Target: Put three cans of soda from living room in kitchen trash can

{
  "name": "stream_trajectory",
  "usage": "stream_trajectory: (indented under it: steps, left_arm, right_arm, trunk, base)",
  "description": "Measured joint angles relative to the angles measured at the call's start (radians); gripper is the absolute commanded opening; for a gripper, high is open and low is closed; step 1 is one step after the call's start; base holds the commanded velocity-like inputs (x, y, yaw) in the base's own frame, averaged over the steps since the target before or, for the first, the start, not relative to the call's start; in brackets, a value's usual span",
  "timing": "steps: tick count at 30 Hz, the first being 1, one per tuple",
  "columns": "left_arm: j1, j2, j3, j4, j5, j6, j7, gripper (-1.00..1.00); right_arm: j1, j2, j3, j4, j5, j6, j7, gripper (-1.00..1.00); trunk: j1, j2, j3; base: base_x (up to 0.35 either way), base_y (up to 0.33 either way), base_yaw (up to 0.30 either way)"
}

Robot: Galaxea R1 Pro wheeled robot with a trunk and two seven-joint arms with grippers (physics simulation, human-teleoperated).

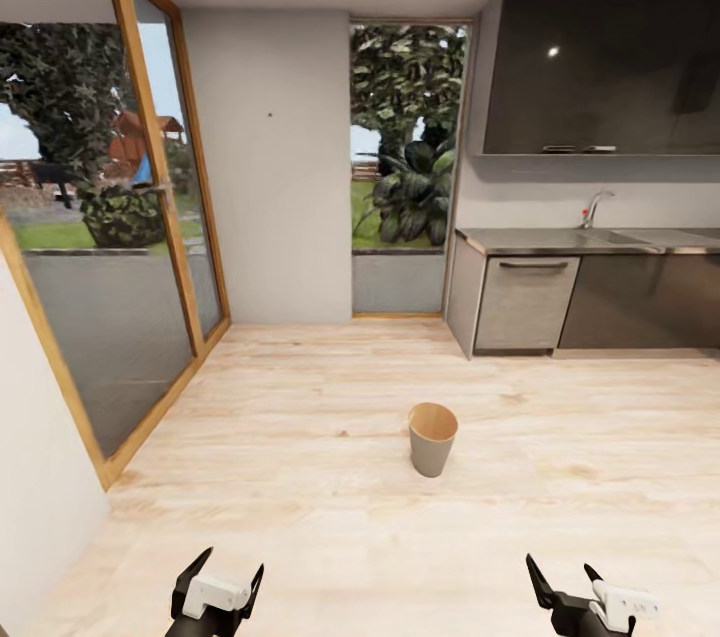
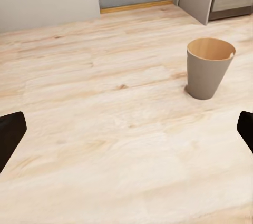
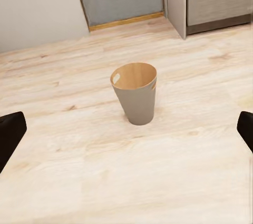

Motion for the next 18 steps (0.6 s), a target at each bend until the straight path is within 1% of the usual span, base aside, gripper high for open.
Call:
stream_trajectory:
  steps: [10,13,18]
  left_arm:
    - [0.000,0.000,0.000,0.000,0.000,0.000,0.000,1.00]
    - [0.000,0.000,0.000,0.000,0.000,0.000,0.000,1.00]
    - [0.000,0.000,0.000,0.000,0.000,0.000,0.000,1.00]
  right_arm:
    - [0.000,0.001,0.001,0.000,0.005,0.000,0.000,1.00]
    - [0.000,0.001,0.001,0.000,0.006,0.000,0.000,1.00]
    - [0.000,0.001,0.002,0.000,0.007,0.000,0.000,1.00]
  trunk:
    - [0.000,0.000,0.000]
    - [0.000,0.000,0.000]
    - [0.000,0.000,0.000]
  base:
    - [0.195,-0.235,0.006]
    - [0.194,-0.235,0.111]
    - [0.194,-0.235,0.190]
